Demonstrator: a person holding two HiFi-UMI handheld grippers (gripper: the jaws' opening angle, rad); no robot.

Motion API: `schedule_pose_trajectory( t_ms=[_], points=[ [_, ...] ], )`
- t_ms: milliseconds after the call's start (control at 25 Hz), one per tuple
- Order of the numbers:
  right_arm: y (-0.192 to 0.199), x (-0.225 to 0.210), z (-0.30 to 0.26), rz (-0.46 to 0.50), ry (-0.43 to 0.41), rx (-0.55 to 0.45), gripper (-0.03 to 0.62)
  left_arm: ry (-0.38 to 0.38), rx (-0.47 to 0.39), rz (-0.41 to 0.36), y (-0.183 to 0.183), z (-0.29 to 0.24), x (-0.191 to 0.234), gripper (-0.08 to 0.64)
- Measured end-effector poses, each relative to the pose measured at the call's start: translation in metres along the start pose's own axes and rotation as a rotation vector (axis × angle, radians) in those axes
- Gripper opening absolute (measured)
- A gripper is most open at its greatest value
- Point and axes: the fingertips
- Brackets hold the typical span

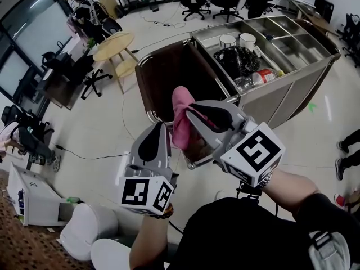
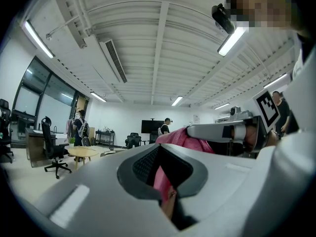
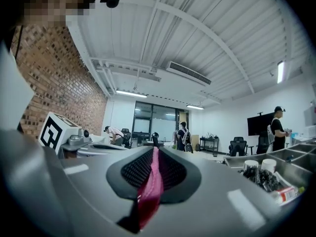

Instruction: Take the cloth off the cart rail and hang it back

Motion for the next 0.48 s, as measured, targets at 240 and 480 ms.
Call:
schedule_pose_trajectory(
  t_ms=[240, 480],
  points=[
    [-0.009, 0.032, -0.002, 0.009, 0.032, -0.004, 0.031, 0.035, -0.009, -0.006, -0.014, 0.031, 0.005, 0.000],
    [-0.022, 0.060, -0.004, 0.015, 0.086, -0.008, 0.031, 0.077, -0.015, -0.009, -0.028, 0.059, 0.011, 0.000]
  ],
)
Point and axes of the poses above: the fingertips, and each gripper's own axes: z backward along the fingers, x to its left, y out of its underside, and after that the axes turned 9 degrees about -y, right-handed
